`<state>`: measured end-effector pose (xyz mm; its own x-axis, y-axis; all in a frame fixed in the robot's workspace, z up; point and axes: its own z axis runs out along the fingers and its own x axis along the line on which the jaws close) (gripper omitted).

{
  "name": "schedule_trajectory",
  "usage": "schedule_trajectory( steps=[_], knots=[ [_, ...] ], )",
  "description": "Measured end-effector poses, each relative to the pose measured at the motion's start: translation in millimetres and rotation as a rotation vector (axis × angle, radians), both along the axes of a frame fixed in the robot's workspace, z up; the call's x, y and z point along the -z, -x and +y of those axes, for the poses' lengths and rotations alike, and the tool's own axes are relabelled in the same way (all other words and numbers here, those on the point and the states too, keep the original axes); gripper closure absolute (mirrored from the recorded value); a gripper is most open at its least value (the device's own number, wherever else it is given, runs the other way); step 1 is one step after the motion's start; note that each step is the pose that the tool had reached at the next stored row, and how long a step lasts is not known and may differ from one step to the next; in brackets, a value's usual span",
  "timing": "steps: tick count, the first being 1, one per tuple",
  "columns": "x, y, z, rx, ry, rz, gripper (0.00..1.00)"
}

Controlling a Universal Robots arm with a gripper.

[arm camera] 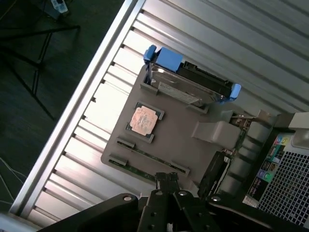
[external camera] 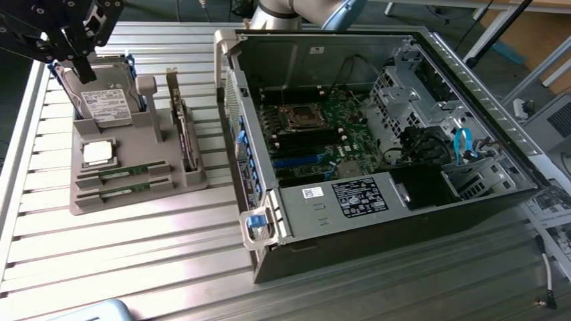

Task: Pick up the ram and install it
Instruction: 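Pick up the ram and move it above insertion slot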

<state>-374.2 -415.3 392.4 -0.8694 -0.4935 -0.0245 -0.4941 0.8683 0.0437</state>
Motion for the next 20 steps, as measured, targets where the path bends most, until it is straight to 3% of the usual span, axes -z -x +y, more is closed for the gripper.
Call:
schedule_trajectory(
  steps=[20],
  knots=[
    [0.0, -0.6, 0.0, -0.314, 0.0000, 0.0000, 0.90]
  ],
)
